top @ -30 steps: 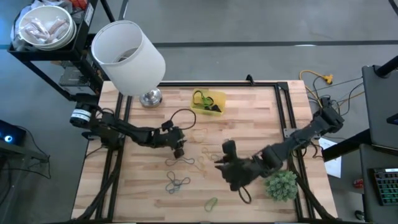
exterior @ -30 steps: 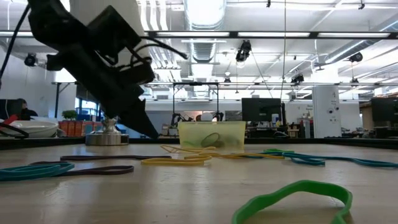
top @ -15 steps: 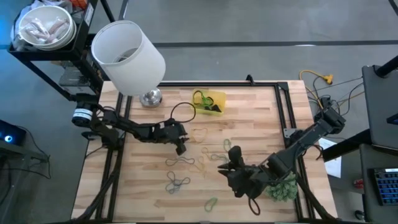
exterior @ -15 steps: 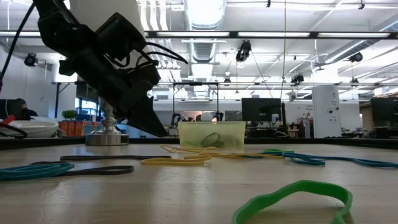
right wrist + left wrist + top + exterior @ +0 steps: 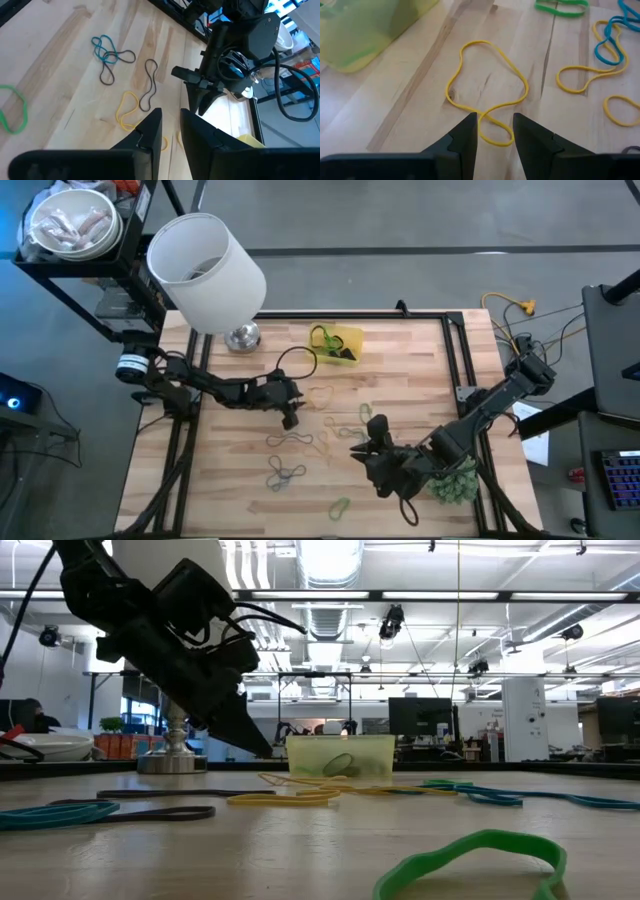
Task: Pick and place rubber bands into bin
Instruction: Put the yellow rubber band into the yellow bin
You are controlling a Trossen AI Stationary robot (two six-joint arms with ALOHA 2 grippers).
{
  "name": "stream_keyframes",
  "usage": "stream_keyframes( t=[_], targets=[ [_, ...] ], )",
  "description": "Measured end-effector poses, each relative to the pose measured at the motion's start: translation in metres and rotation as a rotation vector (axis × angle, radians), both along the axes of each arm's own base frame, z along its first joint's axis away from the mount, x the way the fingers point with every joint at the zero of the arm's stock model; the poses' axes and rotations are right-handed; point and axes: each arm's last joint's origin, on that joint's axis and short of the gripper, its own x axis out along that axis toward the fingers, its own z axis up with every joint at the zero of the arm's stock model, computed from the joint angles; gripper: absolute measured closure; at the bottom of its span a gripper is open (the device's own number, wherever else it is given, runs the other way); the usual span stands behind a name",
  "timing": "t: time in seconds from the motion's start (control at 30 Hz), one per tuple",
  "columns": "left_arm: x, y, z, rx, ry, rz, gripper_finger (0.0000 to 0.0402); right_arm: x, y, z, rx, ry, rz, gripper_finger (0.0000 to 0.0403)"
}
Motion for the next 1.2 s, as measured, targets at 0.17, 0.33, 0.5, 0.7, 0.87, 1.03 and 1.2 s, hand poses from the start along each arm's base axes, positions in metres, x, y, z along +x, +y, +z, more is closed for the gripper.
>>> stream_keyframes(
  t=[0.17,0.33,0.5,0.7,0.87,1.03,1.2],
  targets=[
    [0.005,0.0,-0.011,0.024,0.009,-0.02,0.0292,0.0,0.0,0.0,0.001,-0.002,0.0,0.034],
    [0.015,-0.001,-0.023,0.031,0.051,-0.054,0.0292,0.0,0.0,0.0,0.006,-0.003,-0.002,0.0342],
    [0.017,-0.001,-0.023,0.036,0.056,-0.062,0.0292,0.0,0.0,0.0,0.005,0.0,-0.002,0.0342],
    [0.014,-0.001,-0.025,0.04,0.088,-0.057,0.0292,0.0,0.0,-0.001,0.007,0.001,-0.003,0.0344],
    [0.014,-0.001,-0.025,0.045,0.091,-0.053,0.0292,0.0,0.0,-0.001,0.007,0.0,-0.002,0.0344],
    [0.014,0.0,-0.025,0.049,0.094,-0.047,0.0298,0.0,0.0,-0.001,0.008,-0.001,-0.002,0.0344],
    [0.013,-0.001,-0.026,0.055,0.11,-0.053,0.0352,0.0,0.0,-0.001,0.008,-0.001,-0.003,0.0344]
  ],
)
